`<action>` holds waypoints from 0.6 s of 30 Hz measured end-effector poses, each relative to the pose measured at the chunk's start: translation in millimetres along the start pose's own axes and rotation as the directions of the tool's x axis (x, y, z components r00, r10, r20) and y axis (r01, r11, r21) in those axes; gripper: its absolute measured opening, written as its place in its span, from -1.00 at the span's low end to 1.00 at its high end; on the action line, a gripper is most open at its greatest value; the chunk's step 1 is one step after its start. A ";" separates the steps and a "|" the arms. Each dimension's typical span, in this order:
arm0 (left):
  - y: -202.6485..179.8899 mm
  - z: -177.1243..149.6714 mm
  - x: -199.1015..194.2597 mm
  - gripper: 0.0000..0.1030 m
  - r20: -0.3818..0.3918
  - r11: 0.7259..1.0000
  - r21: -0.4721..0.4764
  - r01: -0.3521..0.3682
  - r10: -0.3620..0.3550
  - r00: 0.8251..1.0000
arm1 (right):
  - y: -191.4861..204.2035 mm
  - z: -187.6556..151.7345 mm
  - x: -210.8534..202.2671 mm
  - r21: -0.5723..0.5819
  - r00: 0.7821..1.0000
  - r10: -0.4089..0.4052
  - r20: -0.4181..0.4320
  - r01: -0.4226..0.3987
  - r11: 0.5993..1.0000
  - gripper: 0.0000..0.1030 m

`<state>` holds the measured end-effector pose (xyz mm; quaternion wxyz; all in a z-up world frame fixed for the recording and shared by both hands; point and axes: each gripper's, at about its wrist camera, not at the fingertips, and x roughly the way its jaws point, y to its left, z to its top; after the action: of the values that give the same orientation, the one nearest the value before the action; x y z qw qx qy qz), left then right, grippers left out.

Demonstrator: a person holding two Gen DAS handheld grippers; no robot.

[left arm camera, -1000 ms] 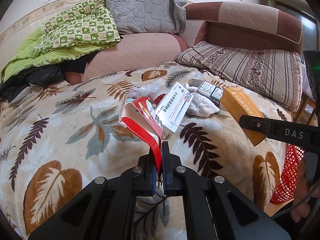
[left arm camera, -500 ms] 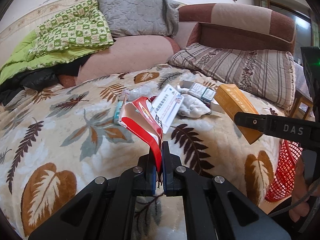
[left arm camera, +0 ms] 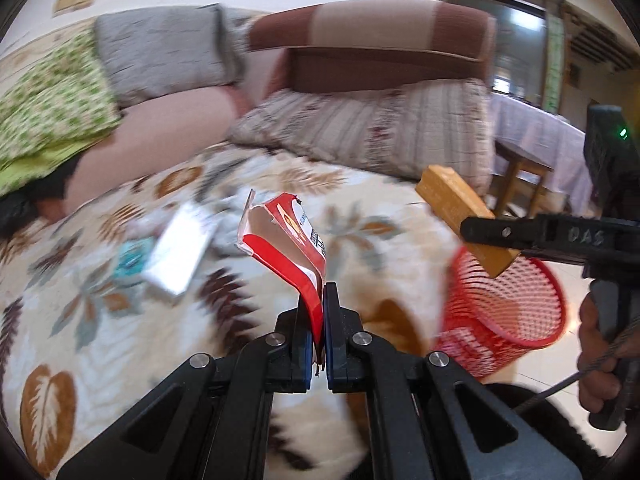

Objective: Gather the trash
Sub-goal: 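Carry the red-and-white packet and orange box over the red wastebasket with both tools, then open both tools to drop the packet and box into the wastebasket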

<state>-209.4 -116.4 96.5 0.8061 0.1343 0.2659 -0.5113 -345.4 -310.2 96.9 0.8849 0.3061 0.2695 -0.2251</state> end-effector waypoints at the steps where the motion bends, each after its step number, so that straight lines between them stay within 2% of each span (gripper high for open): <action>1: -12.5 5.2 2.1 -0.92 -0.004 1.000 0.018 0.026 -0.026 1.000 | -13.2 1.6 -8.0 0.028 1.000 -0.017 0.015 0.016 0.999 0.05; 4: -45.2 18.9 13.2 -0.92 -0.026 0.994 0.050 0.100 -0.099 0.995 | -48.3 8.2 -25.1 0.108 0.998 -0.054 0.037 0.049 0.993 0.05; 7: -81.1 30.9 27.5 -0.92 -0.061 0.982 0.076 0.174 -0.170 0.984 | -81.2 12.0 -39.4 0.189 0.994 -0.094 0.058 0.082 0.979 0.05; 11: -127.2 41.4 47.3 -0.92 -0.104 0.960 0.107 0.257 -0.246 0.964 | -111.2 10.2 -49.3 0.238 0.990 -0.126 0.058 0.109 0.965 0.05; 13: -142.5 42.4 56.5 -0.92 -0.125 0.956 0.118 0.269 -0.254 0.959 | -122.8 7.0 -47.8 0.257 0.991 -0.124 0.043 0.109 0.960 0.07; 16: -160.2 44.5 72.9 -0.91 -0.172 0.944 0.110 0.310 -0.289 0.942 | -134.3 2.7 -44.0 0.279 0.991 -0.134 0.026 0.121 0.953 0.10; 17: -164.8 44.9 77.6 -0.88 -0.186 0.945 0.112 0.309 -0.285 0.940 | -138.5 2.1 -42.9 0.285 0.990 -0.137 0.020 0.126 0.950 0.16; 18: -167.9 45.6 81.1 -0.71 -0.195 0.946 0.113 0.304 -0.279 0.940 | -141.8 1.0 -43.3 0.295 0.989 -0.144 0.019 0.132 0.946 0.28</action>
<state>-319.2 -273.7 97.4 0.6830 0.1949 0.3163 -0.6289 -457.5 -401.7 64.6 0.8171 0.4095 0.2363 -0.3298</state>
